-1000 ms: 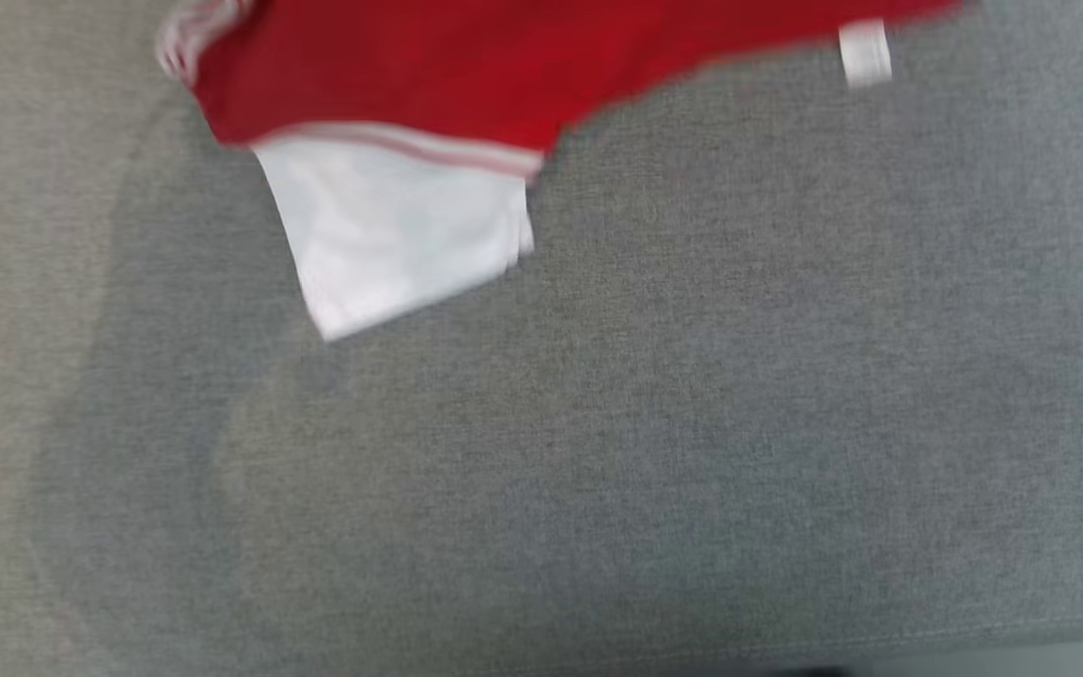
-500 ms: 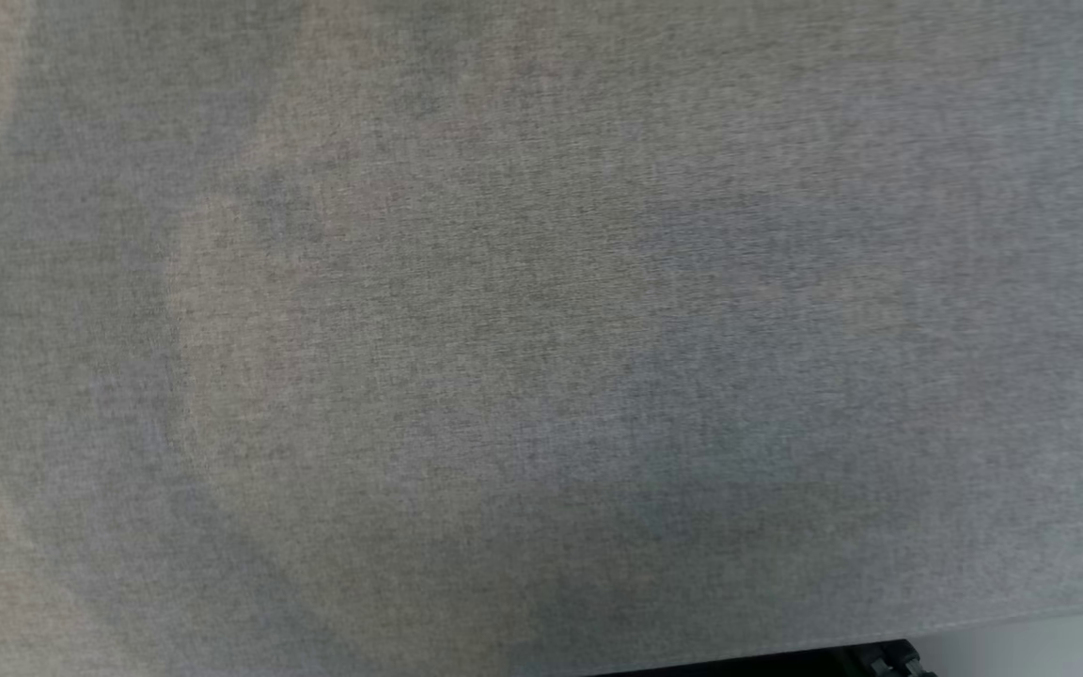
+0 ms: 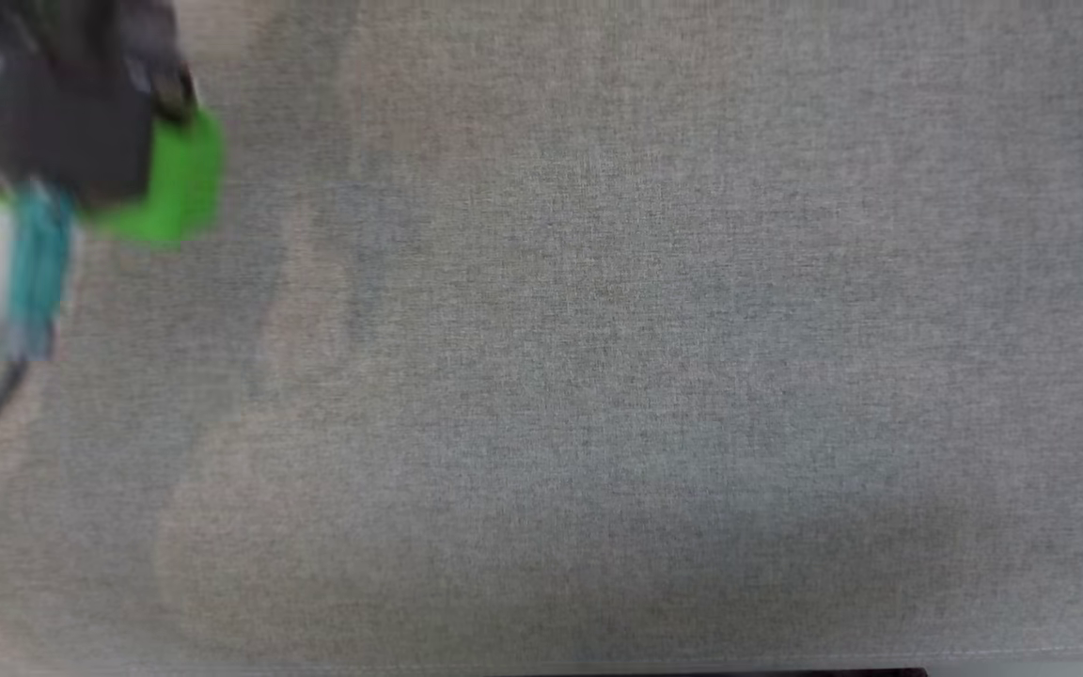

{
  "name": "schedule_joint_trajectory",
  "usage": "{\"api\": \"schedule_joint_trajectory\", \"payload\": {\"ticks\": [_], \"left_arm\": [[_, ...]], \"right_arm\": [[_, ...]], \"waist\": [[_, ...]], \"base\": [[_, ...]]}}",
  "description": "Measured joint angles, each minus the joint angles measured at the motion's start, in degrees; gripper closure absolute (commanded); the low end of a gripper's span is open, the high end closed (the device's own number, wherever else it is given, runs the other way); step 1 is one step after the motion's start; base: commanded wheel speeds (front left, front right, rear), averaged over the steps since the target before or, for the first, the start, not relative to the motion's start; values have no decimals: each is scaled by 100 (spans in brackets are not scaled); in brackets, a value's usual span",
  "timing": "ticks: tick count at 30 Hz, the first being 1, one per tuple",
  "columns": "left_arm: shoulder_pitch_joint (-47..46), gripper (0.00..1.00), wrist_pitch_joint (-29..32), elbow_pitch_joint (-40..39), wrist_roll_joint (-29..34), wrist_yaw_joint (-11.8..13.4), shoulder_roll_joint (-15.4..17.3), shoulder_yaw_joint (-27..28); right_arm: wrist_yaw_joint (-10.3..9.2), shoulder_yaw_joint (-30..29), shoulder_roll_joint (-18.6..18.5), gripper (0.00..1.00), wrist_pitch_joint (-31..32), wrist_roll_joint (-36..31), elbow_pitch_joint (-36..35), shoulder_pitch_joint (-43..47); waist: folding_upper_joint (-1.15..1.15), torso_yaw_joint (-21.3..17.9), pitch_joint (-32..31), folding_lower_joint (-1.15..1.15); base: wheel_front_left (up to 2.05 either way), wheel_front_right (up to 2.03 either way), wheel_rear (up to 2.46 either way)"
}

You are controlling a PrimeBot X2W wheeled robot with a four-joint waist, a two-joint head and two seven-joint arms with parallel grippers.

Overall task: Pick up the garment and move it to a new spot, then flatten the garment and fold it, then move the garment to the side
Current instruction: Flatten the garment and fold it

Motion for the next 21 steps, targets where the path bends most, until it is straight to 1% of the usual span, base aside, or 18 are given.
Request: {"api": "schedule_joint_trajectory", "payload": {"ticks": [4,6,10,16,21], "left_arm": [[1330,100,0,-434,-347,91,274,-88],[1988,100,0,-601,-509,112,377,-145],[3077,100,0,-823,-773,201,499,-279],[4228,100,0,-1169,-987,411,578,-415],[4709,100,0,-1368,-1033,528,598,-500]], "right_arm": [[0,-172,-7,100,0,172,-222,1403],[1,-229,63,100,0,188,-325,2048],[1,-286,213,100,0,90,-439,3015],[1,-516,361,100,0,25,-626,3897],[1,-933,311,100,0,-68,-977,4671]], "waist": [[0,44,-425,0],[0,44,-691,-1],[0,-17,-1248,-1],[0,-157,-1997,-1],[0,-242,-2461,-1]], "base": [[0,0,0],[0,0,0],[0,0,0],[0,0,0],[0,0,0]]}}
